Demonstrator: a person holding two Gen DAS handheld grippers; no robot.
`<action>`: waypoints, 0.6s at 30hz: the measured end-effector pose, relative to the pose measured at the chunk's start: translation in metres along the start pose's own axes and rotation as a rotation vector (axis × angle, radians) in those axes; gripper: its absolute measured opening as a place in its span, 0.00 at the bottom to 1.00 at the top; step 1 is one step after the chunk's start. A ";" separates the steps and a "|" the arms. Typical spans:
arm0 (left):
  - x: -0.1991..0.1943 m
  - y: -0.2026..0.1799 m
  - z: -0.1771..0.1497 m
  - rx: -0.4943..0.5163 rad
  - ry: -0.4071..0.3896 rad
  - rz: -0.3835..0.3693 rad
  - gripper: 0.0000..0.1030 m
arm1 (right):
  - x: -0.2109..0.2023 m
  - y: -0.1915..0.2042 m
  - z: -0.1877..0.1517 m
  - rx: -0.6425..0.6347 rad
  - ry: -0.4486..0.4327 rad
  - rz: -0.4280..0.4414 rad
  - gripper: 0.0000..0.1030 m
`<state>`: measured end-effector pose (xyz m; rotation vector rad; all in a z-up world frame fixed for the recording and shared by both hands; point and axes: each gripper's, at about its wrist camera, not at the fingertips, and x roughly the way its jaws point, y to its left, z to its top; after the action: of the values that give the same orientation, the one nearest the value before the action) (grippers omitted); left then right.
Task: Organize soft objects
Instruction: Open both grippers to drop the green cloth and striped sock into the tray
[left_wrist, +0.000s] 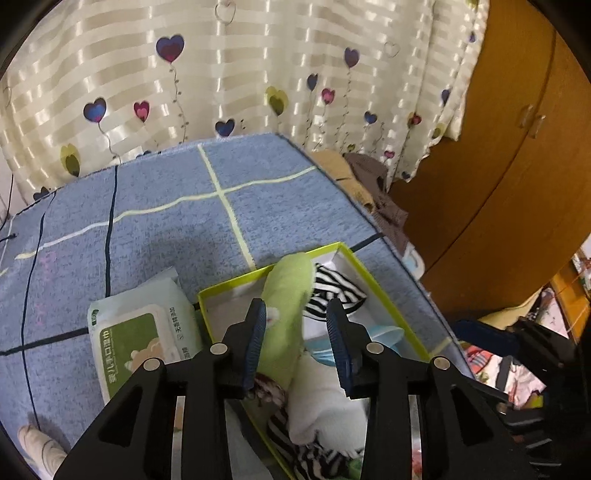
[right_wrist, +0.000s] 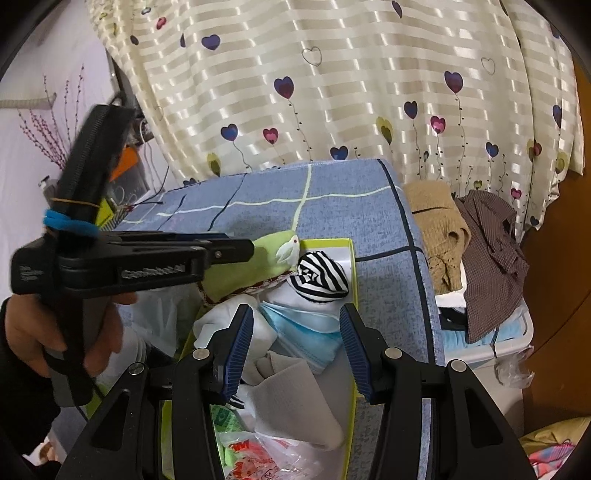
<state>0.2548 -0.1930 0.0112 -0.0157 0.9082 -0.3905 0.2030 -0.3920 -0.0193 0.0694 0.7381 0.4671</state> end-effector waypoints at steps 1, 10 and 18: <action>-0.005 -0.001 0.000 0.000 -0.006 -0.008 0.34 | -0.001 0.001 0.000 0.001 -0.002 0.000 0.47; -0.054 0.010 -0.010 -0.033 -0.068 -0.051 0.34 | -0.020 0.019 -0.003 -0.004 -0.023 0.000 0.47; -0.108 0.021 -0.042 -0.049 -0.133 -0.041 0.34 | -0.040 0.045 -0.013 -0.015 -0.032 0.005 0.47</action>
<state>0.1692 -0.1310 0.0640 -0.1041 0.7864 -0.4009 0.1511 -0.3709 0.0063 0.0644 0.7034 0.4751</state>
